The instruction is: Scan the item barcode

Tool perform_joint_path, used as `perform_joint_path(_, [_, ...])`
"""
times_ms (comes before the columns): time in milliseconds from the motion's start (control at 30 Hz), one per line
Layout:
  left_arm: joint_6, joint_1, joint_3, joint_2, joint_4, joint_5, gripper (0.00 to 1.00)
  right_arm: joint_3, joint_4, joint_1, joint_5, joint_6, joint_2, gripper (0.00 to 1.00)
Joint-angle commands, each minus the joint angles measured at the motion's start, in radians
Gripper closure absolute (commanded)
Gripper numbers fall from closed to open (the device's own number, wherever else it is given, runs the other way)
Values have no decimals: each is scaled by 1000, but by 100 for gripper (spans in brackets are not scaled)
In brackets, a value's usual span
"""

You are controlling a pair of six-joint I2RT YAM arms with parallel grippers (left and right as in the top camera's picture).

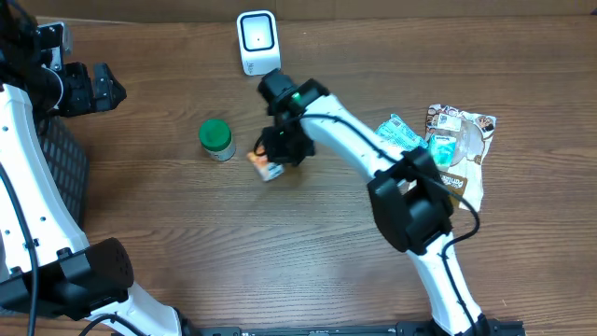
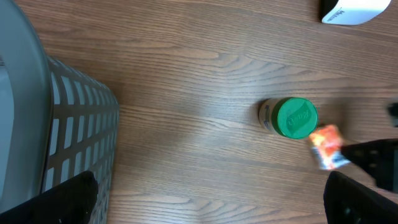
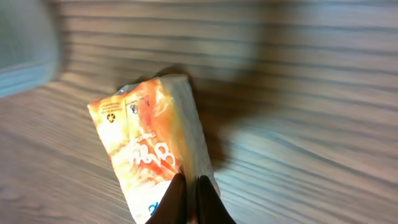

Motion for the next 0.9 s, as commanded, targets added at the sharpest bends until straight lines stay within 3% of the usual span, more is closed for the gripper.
perform_joint_path(0, [19,-2,16,-13,1,-3,0,10,-27,-35,56,16,-45,96])
perform_joint_path(133, [19,-2,16,-13,1,-3,0,11,-48,-52,4,-6,-48,96])
perform_joint_path(200, [19,-2,16,-13,1,-3,0,13,-71,-53,-28,-26,-50,83])
perform_joint_path(500, [19,-2,16,-13,1,-3,0,60,-176,-106,-54,-99,-137,78])
perform_joint_path(600, [19,-2,16,-13,1,-3,0,60,-187,-139,-93,-114,-175,56])
perform_joint_path(700, [19,-2,16,-13,1,-3,0,13,-134,-144,-140,-131,-172,45])
perform_joint_path(867, [19,-2,16,-13,1,-3,0,-159,43,-149,-224,-126,-172,52])
